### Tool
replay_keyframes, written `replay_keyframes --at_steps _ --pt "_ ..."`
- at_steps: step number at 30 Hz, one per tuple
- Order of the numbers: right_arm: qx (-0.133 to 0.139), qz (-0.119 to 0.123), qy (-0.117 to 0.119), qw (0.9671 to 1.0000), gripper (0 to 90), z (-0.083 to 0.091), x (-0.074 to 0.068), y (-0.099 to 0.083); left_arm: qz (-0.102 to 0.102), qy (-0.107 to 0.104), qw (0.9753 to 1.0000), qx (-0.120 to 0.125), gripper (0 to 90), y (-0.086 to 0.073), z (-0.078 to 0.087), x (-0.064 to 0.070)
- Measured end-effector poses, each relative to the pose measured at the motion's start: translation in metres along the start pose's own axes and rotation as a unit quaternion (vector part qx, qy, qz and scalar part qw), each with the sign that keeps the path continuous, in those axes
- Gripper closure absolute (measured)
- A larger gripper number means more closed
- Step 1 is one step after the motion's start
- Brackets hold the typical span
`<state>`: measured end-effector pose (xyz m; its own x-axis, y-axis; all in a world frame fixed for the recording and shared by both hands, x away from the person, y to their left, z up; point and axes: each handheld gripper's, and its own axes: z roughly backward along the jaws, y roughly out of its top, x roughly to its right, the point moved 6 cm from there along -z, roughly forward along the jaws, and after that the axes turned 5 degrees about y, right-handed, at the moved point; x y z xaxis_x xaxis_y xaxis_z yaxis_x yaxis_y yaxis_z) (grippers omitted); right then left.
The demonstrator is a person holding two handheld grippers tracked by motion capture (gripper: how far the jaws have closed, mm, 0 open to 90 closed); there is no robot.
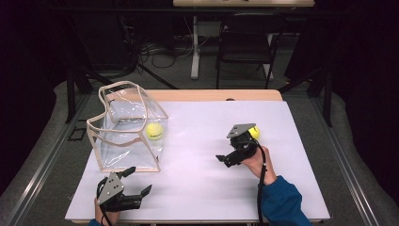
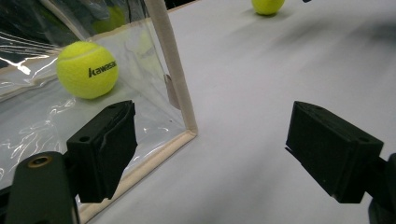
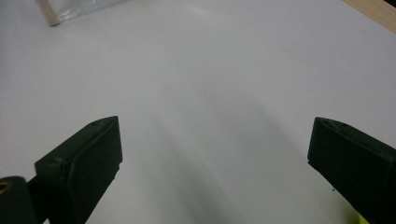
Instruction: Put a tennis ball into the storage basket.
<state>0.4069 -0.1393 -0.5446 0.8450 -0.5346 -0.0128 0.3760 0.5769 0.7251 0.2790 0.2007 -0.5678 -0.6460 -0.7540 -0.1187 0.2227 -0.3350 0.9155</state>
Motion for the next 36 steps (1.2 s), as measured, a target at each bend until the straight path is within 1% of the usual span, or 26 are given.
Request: replay_keyframes --at_steps 10,14,16,19,20,22,27,28,31,32,36 --pt "0.003 -0.014 -0.017 0.9998 2.5 0.006 0.011 -0.002 0.003 0.001 1.0000 0.000 16.1 0.000 0.001 0.000" --pt "0.006 -0.022 -0.024 0.9995 2.6 0.010 0.016 -0.004 0.000 0.001 1.0000 0.000 16.1 0.000 0.000 -0.001" --pt "0.010 -0.026 -0.030 0.9992 2.5 0.013 0.021 -0.004 0.001 0.000 1.0000 0.000 16.1 0.000 0.000 0.000" --pt "0.012 -0.028 -0.033 0.9990 2.5 0.015 0.025 -0.005 0.000 0.001 1.0000 -0.001 16.1 -0.001 0.001 0.000" --pt "0.014 -0.033 -0.036 0.9987 2.5 0.017 0.028 -0.006 0.001 0.001 1.0000 -0.001 16.1 -0.001 0.001 0.000" --pt "0.015 -0.035 -0.037 0.9986 2.5 0.018 0.030 -0.006 0.002 0.002 1.0000 0.000 16.1 0.000 0.001 0.000" --pt "0.022 -0.049 -0.048 0.9974 2.5 0.024 0.039 -0.009 -0.002 0.000 1.0000 -0.001 16.1 -0.001 0.000 0.000" --pt "0.022 -0.052 -0.053 0.9970 2.5 0.026 0.043 -0.010 -0.002 0.000 1.0000 -0.001 16.1 -0.001 0.000 0.000" --pt "0.023 -0.056 -0.057 0.9965 2.5 0.028 0.046 -0.011 -0.001 0.001 1.0000 -0.001 16.1 -0.001 0.001 0.000" --pt "0.024 -0.058 -0.059 0.9963 2.5 0.028 0.047 -0.012 0.002 0.002 1.0000 -0.001 16.1 -0.001 0.001 0.000" --pt "0.022 -0.065 -0.065 0.9955 2.4 0.031 0.053 -0.013 -0.002 0.001 1.0000 -0.001 16.1 -0.001 0.000 0.000"
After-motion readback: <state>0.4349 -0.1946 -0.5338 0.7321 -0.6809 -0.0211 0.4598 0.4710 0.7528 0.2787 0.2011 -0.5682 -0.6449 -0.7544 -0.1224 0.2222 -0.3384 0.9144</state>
